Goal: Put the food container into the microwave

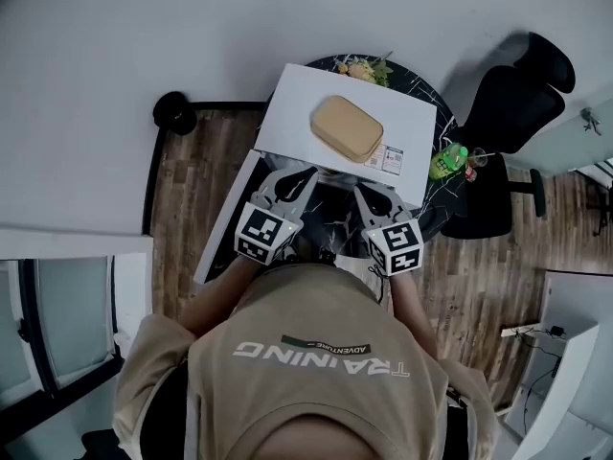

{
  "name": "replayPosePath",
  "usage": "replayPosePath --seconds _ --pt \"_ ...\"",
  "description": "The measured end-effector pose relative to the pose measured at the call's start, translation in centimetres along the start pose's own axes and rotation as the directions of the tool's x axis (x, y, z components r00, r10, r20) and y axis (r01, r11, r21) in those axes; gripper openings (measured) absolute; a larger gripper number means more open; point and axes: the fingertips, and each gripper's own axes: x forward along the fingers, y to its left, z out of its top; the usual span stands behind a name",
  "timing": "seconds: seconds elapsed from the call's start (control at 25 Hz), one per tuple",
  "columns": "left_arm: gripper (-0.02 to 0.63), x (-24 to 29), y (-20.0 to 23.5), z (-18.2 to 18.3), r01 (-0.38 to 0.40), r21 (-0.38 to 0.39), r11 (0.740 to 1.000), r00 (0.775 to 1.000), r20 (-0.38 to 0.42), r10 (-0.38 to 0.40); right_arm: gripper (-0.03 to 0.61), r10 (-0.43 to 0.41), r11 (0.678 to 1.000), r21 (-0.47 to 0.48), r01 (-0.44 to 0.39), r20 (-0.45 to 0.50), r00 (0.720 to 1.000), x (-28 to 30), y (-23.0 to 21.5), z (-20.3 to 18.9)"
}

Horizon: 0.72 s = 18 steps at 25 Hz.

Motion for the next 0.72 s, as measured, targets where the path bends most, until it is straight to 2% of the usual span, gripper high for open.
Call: replayPosePath --seconds 0.16,0.48,0.72 --pt "0.003 -0.2 0.9 2.4 -0.030 0.023 0.999 0.999 0.039 0.030 0.009 0.009 1.000 0.015 -0.010 0.050 0.999 -0.1 -0.6 1.6" --pt "0.003 -1.5 2.7 6.0 -0.092 0.032 0.995 0.991 0.103 0.088 0.010 0.037 0.999 -0.041 -0.032 0.127 0.991 0.0 -1.1 5.2" --pt "0.003 -2.7 4.1 8.1 -0.141 0.058 0.988 0.979 0.157 0.131 0.010 0.011 0.999 -0.046 0.002 0.276 0.961 -0.8 -2.1 9.3"
